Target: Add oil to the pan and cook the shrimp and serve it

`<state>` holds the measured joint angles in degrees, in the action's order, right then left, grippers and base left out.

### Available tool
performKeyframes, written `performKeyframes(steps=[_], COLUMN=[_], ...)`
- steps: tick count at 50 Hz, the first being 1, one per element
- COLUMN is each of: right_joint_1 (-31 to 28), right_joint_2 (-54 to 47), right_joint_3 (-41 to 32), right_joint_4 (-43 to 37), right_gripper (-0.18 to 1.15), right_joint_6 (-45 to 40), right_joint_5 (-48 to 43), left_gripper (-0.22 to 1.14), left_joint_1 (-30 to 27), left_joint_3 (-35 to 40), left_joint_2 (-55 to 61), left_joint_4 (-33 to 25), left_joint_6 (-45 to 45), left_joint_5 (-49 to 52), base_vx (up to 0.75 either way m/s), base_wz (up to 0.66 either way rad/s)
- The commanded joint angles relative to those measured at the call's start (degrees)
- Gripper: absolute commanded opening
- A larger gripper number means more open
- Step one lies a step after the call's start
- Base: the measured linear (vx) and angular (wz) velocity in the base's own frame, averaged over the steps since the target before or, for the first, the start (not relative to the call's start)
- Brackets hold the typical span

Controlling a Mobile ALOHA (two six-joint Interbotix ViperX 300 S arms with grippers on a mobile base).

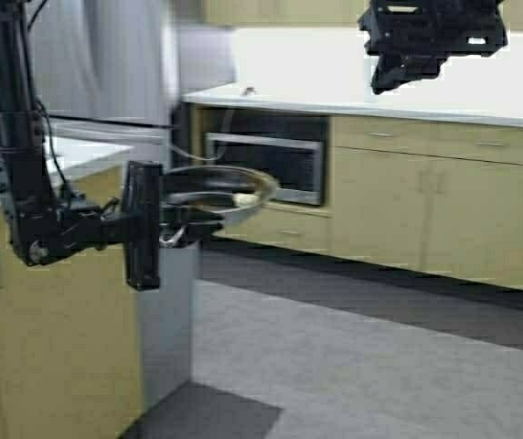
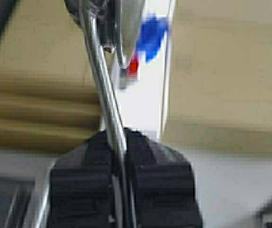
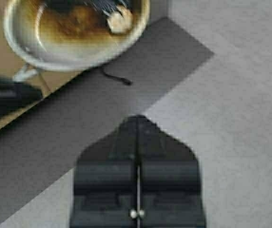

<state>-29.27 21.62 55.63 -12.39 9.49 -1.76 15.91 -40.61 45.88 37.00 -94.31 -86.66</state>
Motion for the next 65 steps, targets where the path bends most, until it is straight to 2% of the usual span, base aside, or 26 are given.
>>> performKeyframes(steps=[1,36,51,65], right_joint_1=[0.18,0.18,0.18,0.18], right_joint_2=[0.18,0.70,0.09,0.09], right_joint_3=[-1.23,-1.58,-1.58,-1.67], right_joint_4=[-0.09,-0.09,0.00,0.09], right_gripper=[0.06,0.06,0.06,0.06], right_joint_6=[-0.26,-0.44,-0.26,-0.09], right_joint_5=[-0.35,-0.53,-0.53,-0.53], left_gripper=[0.03,0.03,0.03,0.03], left_joint_1=[0.44,0.53,0.44,0.44], left_joint_3=[-0.26,-3.16,-9.32,-11.51], left_joint_2=[-3.96,-6.59,-19.69,-26.54], left_joint_4=[0.26,0.53,-0.26,-0.44], left_joint_6=[2.29,2.11,1.32,0.53], left_joint_5=[-0.70,-0.79,-0.18,7.38], base_vx=[0.02,0.02,0.01,0.00], base_wz=[0.39,0.46,0.44,0.36])
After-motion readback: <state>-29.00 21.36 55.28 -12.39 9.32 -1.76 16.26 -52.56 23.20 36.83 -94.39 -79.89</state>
